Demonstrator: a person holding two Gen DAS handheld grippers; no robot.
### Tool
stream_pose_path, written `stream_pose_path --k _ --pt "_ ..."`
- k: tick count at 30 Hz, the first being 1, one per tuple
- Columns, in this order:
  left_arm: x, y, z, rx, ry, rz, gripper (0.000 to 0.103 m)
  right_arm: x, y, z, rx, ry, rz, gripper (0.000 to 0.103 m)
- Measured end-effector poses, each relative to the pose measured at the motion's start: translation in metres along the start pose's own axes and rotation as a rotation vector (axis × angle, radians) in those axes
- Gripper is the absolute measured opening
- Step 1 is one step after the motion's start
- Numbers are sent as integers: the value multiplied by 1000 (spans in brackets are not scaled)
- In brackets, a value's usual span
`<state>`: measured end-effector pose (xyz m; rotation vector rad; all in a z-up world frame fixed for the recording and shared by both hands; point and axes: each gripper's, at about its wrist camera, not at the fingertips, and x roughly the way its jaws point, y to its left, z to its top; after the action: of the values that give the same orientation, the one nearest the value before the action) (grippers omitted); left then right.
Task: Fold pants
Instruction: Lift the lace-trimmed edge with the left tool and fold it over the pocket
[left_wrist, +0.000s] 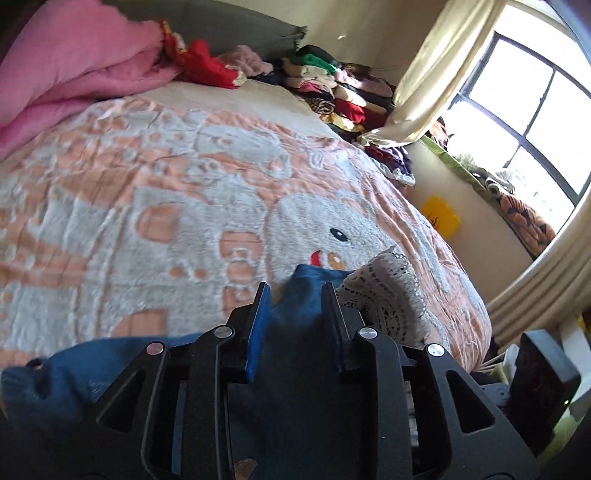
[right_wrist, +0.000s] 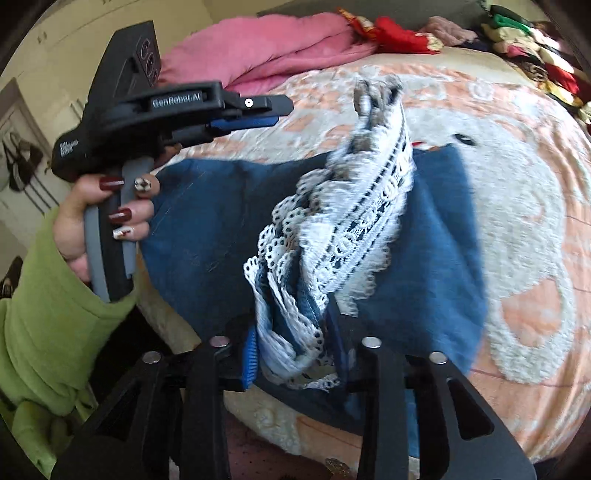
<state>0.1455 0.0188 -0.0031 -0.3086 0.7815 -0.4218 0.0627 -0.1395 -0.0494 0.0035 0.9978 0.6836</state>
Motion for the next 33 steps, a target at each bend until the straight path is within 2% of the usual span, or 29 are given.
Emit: stream_pose_path --k 1,4,5,9,13,15,17,20,21,22,23,24,26,28,30,33 --pt "-3 5 -2 -17 3 -7 20 4 5 0 -12 8 5 42" --pt "-6 16 -8 -71 14 -45 30 17 24 0 -69 36 34 47" --pt "-6 18 -10 -84 17 -56 30 18 32 -2 -93 39 46 52" --pt "-4 21 -16 -122 35 -105 30 6 50 -5 -126 15 85 55" --pt "-2 19 -14 -158 32 -192 38 -13 33 7 -77 -57 71 55" --pt "2 18 -12 -181 40 -243 50 -27 20 7 -54 -92 26 55" --pt "12 14 -10 -186 65 -238 60 -32 4 10 -19 -109 4 55" --pt "30 10 -7 -191 103 -221 62 -33 -6 3 17 -103 -28 55" --pt "40 7 -7 -195 129 -225 59 -31 -7 0 20 -96 -34 55" --pt "46 4 -7 -188 148 -217 48 -28 -8 -1 22 -83 -40 55" --pt "53 -1 -7 -172 165 -198 12 -24 -4 -3 20 -75 -44 55" --pt "58 -8 -5 -145 175 -175 9 -20 -2 -2 17 -69 -45 55" --pt "54 -19 -2 -110 167 -178 9 -18 -3 -6 11 -59 -41 55" --pt "34 -32 4 -35 118 -198 9 -17 -3 -9 1 -58 -33 55" --pt "18 -33 5 26 81 -169 10 -13 0 -12 -10 -49 -25 55" --pt "25 -8 1 -15 120 -90 12 -6 5 -13 -22 -32 -18 55"
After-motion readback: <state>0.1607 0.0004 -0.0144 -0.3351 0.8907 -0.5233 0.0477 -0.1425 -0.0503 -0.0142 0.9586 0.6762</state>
